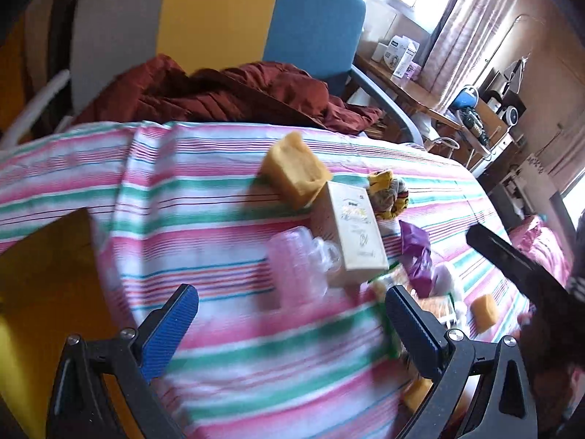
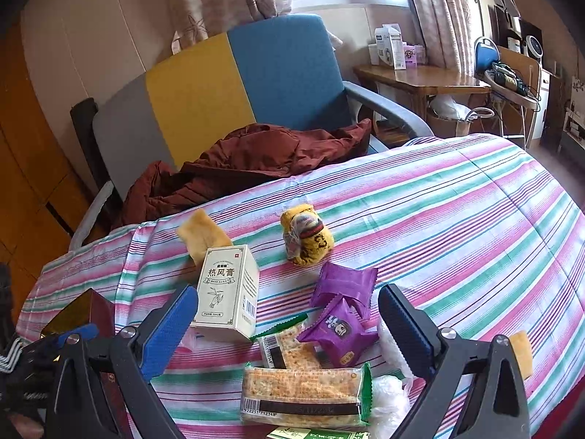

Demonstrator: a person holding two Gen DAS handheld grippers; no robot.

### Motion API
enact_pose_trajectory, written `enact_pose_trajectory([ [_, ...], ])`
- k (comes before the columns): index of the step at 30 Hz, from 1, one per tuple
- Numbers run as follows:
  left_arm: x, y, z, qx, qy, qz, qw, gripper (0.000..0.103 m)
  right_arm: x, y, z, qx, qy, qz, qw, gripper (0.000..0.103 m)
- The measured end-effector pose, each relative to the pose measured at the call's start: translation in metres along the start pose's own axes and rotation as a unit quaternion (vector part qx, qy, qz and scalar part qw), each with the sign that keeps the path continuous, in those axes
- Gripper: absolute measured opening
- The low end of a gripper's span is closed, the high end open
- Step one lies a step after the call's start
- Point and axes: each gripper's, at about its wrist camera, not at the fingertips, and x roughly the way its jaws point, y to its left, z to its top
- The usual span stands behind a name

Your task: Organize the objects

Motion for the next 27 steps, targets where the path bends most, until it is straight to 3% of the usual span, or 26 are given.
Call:
enact_pose_trajectory([
  [5, 0.037, 0.007, 0.011, -0.038, 0.018, -0.022, 0.9989, 0.096, 0.002, -0.001, -0.001, 0.004, 0.011, 0.008, 1.0, 0.101],
  [12, 0.072, 0.018, 0.015, -0.073, 0.046, -0.032, 0.9957, 0.078, 0.005, 0.002, -0.003, 0.0, 0.019, 0.005, 1.0, 0.101],
  [14, 0.079, 0.017, 0.014, -0.07, 0.053, -0.045, 0.9951, 0.074, 0.007, 0.002, -0.003, -0.001, 0.023, 0.003, 1.0, 0.101],
  [16, 0.083, 0.012, 0.011, -0.058, 0.056, -0.058, 0.995, 0.063, 0.008, 0.003, -0.004, -0.004, 0.024, -0.001, 1.0, 0.101],
  [27, 0.063, -0.004, 0.001, -0.007, 0.034, -0.04, 0.9986, 0.06, 0.012, 0.008, -0.006, -0.023, 0.026, -0.007, 0.999, 0.094],
])
